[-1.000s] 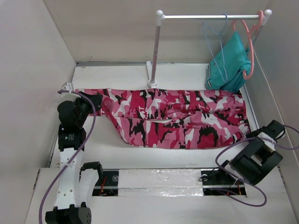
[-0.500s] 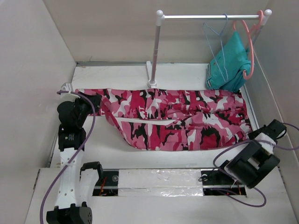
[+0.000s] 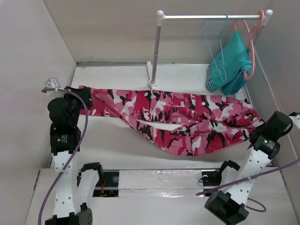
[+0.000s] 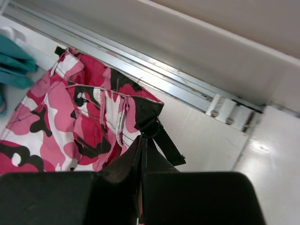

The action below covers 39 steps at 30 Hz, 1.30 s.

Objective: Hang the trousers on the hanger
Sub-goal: Fold the trousers at the center of the board.

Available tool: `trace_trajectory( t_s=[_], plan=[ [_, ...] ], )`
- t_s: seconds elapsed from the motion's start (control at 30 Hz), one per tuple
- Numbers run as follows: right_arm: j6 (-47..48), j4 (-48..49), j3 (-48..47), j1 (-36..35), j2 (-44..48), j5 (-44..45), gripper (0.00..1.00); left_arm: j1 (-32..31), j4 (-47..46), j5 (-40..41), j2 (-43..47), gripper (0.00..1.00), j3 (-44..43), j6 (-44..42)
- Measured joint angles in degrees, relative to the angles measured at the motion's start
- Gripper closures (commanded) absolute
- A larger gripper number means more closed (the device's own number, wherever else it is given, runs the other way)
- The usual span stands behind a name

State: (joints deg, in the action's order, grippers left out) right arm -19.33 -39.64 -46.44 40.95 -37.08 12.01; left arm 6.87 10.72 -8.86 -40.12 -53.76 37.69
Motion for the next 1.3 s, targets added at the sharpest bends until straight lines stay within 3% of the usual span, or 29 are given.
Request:
trace_trajectory(
  t_s=[0.2,0.33,0.5,0.7,1.03,1.3],
  plan=[
    [1.29,-7.08,-3.98,-11.26,2.01,16.92,1.00,-0.15,2.82,12.26,-0.22,1.00,-1.73,-0.61],
    [2.75,-7.87,-5.90,-14.08,-1.20,21.51,1.00,-0.17,3.50,21.18,-0.98,1.00,1.14,-0.52],
    [2.78,-5.42,-12.70,-14.12,-16.98,20.35,1.00,-0.17,5.46,30.32,-5.25,1.00,3.91,-0.09],
    [1.44,-4.68,-23.15,-14.78,-36.20,17.42,1.00,-0.22,8.28,36.52,-15.06,1.00,-0.17,0.96],
    [0.26,-1.95,-30.62,-15.76,-47.65,15.15,1.00,-0.22,8.92,43.19,-25.35,1.00,-5.31,1.81],
    [-0.17,0.33,-36.65,-15.76,-55.34,12.39,1.00,-0.15,6.19,43.63,-36.13,1.00,-14.45,1.14]
  ],
)
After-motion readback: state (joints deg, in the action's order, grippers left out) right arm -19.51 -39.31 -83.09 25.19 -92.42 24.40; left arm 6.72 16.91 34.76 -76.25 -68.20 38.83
